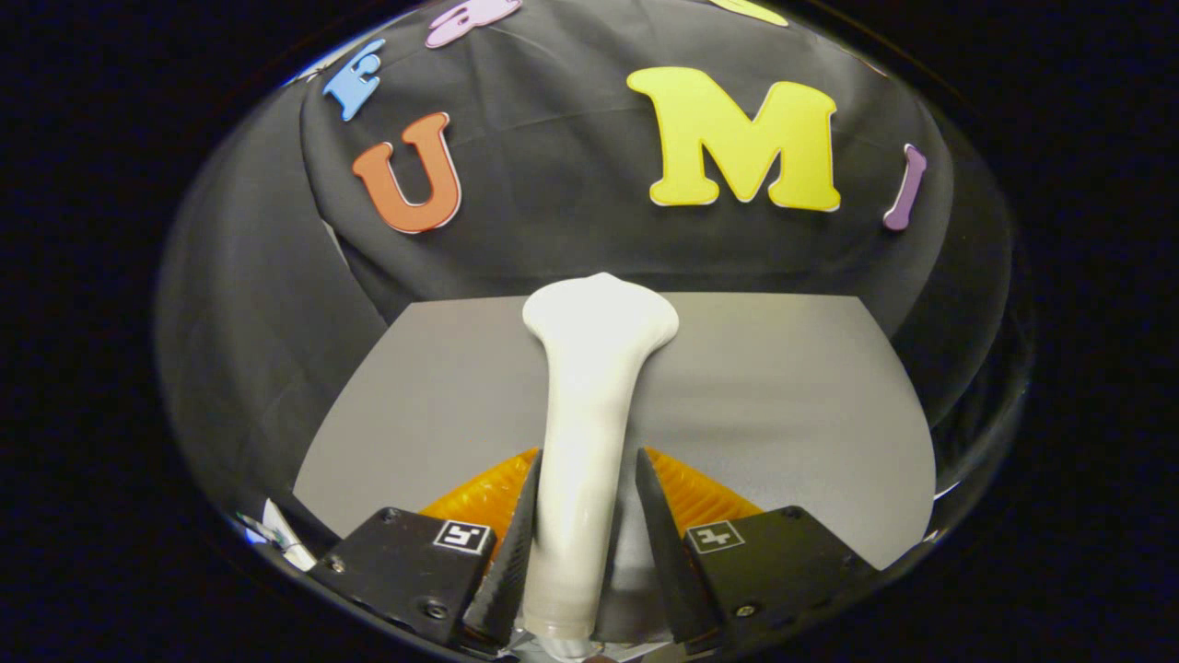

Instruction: Iron the clothes twice with a garment steamer, once on the left side and once on the right side.

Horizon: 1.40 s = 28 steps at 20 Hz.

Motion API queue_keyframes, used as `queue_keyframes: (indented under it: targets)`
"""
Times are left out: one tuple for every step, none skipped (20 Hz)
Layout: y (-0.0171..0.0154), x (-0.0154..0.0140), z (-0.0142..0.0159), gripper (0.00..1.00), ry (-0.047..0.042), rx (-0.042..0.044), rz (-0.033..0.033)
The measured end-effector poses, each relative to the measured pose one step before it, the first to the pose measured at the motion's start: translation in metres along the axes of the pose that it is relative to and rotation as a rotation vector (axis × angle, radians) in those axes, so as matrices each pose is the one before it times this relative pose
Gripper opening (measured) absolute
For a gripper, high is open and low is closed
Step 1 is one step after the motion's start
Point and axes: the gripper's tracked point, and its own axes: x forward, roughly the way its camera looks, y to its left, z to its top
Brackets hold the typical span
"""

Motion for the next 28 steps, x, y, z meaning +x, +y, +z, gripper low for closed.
queue_keyframes:
  targets:
    - [0.00347,0.00187,-0.00257,0.62,0.01075,0.00216,0.00742]
    - [0.00047,-0.00174,0.00032,0.56,-0.00326,-0.00968,-0.00089]
    - [0.00001,0.00054,-0.00227,0.49,-0.00589,0.01216,-0.00841]
    - [0.00168,0.00091,0.00096,0.45,0.00192,0.00668,-0.00026]
    - [-0.00117,-0.00100,0.00228,0.43,-0.00307,0.01174,0.00243]
    - [0.00175,-0.00029,-0.00165,0.43,0.00531,0.01829,0.01149]
    - [0.00032,-0.00079,0.00028,0.40,0.00805,0.02276,0.01463]
    - [0.00004,-0.00299,0.00142,0.39,-0.00009,0.02736,0.01083]
    - [-0.00266,-0.00453,0.00220,0.38,-0.00883,0.02334,-0.00440]
    - [-0.00312,-0.00525,0.00340,0.37,-0.01689,0.00684,-0.00881]
    - [0.00021,-0.00671,0.00327,0.37,-0.02004,0.00683,0.00793]
    - [0.00444,-0.00719,0.00053,0.37,-0.01671,0.00091,0.01677]
    - [0.00248,-0.00909,0.00171,0.37,-0.01560,-0.00108,0.01373]
    - [0.00130,-0.01022,0.00065,0.36,-0.01564,0.00049,0.01485]
    - [0.00185,-0.00960,0.00225,0.36,-0.01460,-0.00186,0.01693]
    - [0.00157,-0.00992,0.00078,0.36,-0.01295,-0.00598,0.01885]
    - [0.00121,-0.01046,0.00217,0.36,-0.01546,0.00324,0.02138]
    - [0.00049,-0.00907,0.00196,0.36,-0.01311,0.00466,0.01794]
    - [-0.00161,-0.00946,0.00150,0.36,-0.01076,0.00216,0.01344]
    - [-0.00119,-0.01016,0.00099,0.36,-0.01100,0.00467,0.01530]
    - [-0.00164,-0.01010,0.00156,0.36,-0.01317,0.00201,0.00866]
    - [-0.00471,-0.00928,0.00226,0.36,-0.01929,-0.00411,0.00030]
    - [-0.00409,-0.00977,0.00273,0.36,-0.02076,-0.00860,0.00037]
    - [-0.00256,-0.00961,0.00101,0.36,-0.01918,-0.00852,0.00212]
    - [-0.00242,-0.01045,0.00192,0.36,-0.01761,-0.00854,0.00248]
    - [-0.00219,-0.01114,0.00104,0.36,-0.01787,-0.00831,0.00038]
    - [-0.00355,-0.01146,0.00292,0.36,-0.01952,-0.00523,0.00252]
    - [-0.00359,-0.01176,0.00285,0.36,-0.02078,-0.00196,0.00025]
